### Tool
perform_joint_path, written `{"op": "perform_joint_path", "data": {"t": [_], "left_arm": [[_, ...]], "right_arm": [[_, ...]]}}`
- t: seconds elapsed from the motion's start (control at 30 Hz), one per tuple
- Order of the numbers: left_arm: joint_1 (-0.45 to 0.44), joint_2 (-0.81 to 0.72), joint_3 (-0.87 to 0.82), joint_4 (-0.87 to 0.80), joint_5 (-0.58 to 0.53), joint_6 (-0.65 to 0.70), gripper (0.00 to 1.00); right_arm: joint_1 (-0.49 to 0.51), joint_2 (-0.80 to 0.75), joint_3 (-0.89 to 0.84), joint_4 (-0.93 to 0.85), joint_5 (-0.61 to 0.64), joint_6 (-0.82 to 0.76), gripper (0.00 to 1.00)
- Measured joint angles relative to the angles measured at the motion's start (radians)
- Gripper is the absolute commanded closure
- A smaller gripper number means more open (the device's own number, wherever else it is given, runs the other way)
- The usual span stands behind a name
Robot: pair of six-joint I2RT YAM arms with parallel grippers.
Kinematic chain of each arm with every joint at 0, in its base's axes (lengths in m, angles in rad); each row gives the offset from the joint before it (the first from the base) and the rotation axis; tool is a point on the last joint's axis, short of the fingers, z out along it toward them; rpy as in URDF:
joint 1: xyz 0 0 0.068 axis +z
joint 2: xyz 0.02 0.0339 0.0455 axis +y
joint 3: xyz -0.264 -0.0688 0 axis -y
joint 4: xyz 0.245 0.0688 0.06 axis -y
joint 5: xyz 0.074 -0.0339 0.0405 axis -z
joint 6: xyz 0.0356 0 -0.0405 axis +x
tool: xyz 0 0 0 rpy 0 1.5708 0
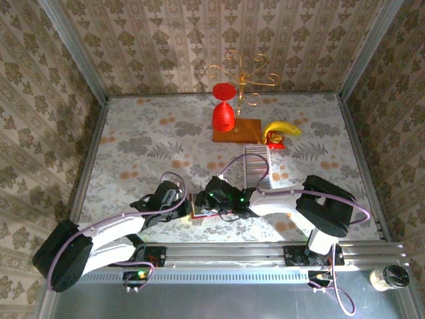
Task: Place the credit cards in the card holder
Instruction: Flip over the card slot in the card holder.
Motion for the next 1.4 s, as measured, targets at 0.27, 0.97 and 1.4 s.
{"op": "perform_joint_path", "data": {"t": [0.27,0.97,1.4], "left_arm": [[-0.002,-0.043,-0.005,-0.049,-0.007,-0.004,0.81],[0.045,-0.454,-0.031,-0.413,-0.182,-0.063,0.61],[0.066,-0.356,-0.004,-0.398,-0.113,-0.024,0.49]], "right_arm": [[0.006,-0.002,0.000,0.071,-0.016,0.006,0.53],[0.018,-0.051,0.077,0.137,-0.058,-0.056,0.53],[-0.029,-0.529,0.101,-0.294,0.092,-0.775,0.44]]}}
